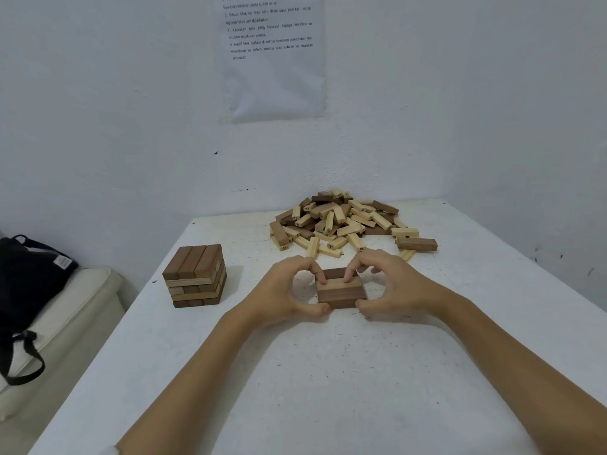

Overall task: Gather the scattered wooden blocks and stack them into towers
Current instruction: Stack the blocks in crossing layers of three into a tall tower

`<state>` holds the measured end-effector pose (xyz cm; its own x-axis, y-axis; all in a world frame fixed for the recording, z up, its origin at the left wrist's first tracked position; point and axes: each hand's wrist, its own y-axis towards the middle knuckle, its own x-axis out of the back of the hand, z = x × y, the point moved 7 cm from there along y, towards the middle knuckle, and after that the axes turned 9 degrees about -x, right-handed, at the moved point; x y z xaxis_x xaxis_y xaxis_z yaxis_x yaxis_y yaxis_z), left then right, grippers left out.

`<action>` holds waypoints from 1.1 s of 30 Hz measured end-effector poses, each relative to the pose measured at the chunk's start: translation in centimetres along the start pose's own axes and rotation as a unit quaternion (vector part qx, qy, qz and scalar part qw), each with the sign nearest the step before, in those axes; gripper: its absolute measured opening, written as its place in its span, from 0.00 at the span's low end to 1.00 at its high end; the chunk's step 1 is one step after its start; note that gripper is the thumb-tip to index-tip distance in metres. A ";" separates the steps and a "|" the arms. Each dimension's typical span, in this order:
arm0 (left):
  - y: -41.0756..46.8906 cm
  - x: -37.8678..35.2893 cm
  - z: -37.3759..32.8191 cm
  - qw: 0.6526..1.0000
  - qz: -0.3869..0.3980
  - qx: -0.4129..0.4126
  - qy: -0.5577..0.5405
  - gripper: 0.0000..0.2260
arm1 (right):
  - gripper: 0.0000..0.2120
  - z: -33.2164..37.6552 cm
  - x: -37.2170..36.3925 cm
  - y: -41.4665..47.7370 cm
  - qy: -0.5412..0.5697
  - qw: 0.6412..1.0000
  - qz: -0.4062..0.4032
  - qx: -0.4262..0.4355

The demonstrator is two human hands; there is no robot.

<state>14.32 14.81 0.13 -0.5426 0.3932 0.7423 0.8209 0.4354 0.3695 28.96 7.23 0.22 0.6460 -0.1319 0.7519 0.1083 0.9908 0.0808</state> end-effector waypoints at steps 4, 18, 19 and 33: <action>0.0 1.5 -0.9 0.998 -0.044 -0.020 -0.032 0.15 | 0.16 0.9 1.4 -0.3 0.048 0.998 -0.035 0.026; -3.5 12.1 -3.3 0.986 -0.148 -0.058 -0.052 0.14 | 0.14 10.7 2.4 0.9 0.161 0.976 -0.070 0.130; -4.0 12.9 -2.8 0.986 -0.150 -0.054 -0.055 0.14 | 0.14 11.5 2.0 1.5 0.161 0.976 -0.069 0.133; -9.0 18.4 6.3 0.990 -0.107 0.080 -0.044 0.14 | 0.14 15.3 -6.6 8.9 0.121 0.985 -0.056 0.109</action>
<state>-4.14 23.25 6.93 -0.7205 0.3443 0.6020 0.6507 0.6357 0.4152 14.08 17.39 6.00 0.8029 -0.2174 0.5551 0.0406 0.9489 0.3129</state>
